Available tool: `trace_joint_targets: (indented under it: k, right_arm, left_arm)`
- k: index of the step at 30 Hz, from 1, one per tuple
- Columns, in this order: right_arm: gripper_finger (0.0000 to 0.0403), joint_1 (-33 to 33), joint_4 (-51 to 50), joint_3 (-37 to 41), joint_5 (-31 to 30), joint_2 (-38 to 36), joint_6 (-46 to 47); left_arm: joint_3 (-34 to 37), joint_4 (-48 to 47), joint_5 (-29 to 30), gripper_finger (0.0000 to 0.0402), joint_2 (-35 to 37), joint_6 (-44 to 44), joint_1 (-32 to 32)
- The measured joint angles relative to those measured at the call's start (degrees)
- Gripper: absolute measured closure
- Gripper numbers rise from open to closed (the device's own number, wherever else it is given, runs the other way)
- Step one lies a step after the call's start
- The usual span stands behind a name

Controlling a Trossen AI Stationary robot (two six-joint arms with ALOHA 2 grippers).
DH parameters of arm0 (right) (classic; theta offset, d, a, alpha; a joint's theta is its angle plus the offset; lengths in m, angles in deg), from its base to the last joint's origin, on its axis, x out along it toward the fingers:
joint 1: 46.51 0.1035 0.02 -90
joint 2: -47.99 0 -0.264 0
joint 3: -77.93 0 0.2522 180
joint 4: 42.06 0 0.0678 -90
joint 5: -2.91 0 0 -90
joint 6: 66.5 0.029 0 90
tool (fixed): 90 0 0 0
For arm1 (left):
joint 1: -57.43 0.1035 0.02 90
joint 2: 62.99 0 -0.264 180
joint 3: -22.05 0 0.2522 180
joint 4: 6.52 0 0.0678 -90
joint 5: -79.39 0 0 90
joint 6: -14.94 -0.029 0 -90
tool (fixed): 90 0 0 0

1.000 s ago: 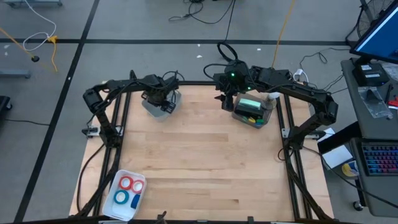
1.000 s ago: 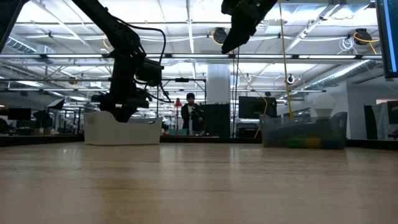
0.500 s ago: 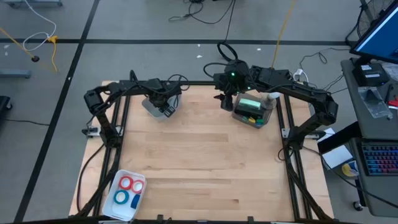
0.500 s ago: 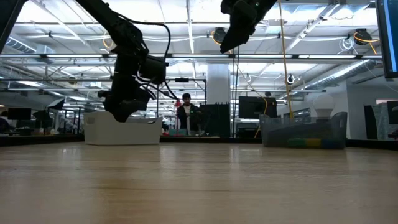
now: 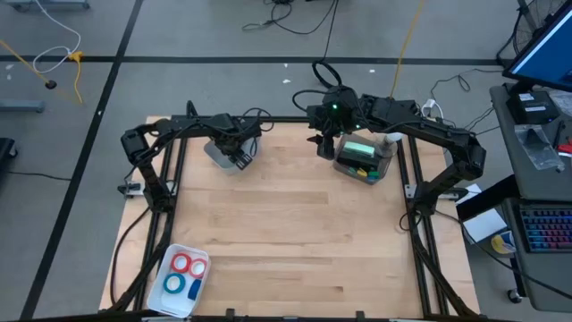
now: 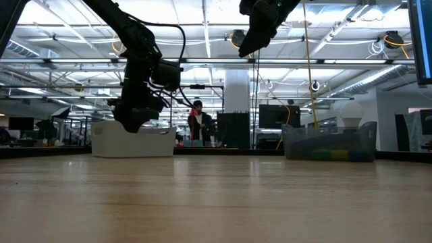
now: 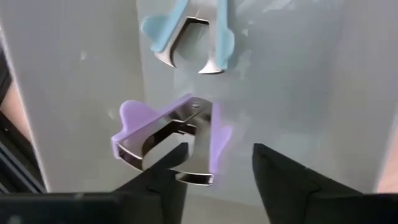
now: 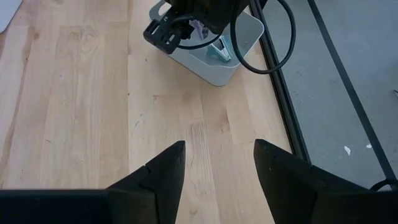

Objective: Pick and place Stapler, Stapler remover, tape
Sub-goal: Put the purple staple remover into the grey bin

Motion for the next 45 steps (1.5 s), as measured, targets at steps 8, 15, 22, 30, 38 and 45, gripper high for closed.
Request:
trace_joint_targets:
  k: [8,15,22,30,38,45]
  right_arm:
    - [0.0222,0.0,0.0,0.0,0.0,0.0,0.0]
    - [0.0222,0.0,0.0,0.0,0.0,0.0,-0.1]
    - [0.0226,0.0,0.0,0.0,0.0,0.0,-0.1]
    - [0.0227,0.0,0.9,0.0,0.0,0.0,-0.2]
    - [0.0227,0.0,1.7,0.0,0.0,0.0,-0.2]
    - [0.0231,0.0,1.7,0.0,0.0,0.0,-0.2]
  left_arm:
    - [0.0,0.0,-3.2,0.0101,0.0,-0.4,-0.1]
    - [0.0,0.0,-3.2,0.0036,0.0,1.9,0.4]
    - [0.0,0.0,-3.2,0.0015,1.2,2.5,0.4]
    - [0.0,0.4,-3.1,0.0020,5.0,2.3,0.3]
    - [0.0,0.6,-2.8,0.0019,5.8,3.7,-0.8]
    - [0.0,0.4,-2.0,0.0094,5.8,4.9,-1.6]
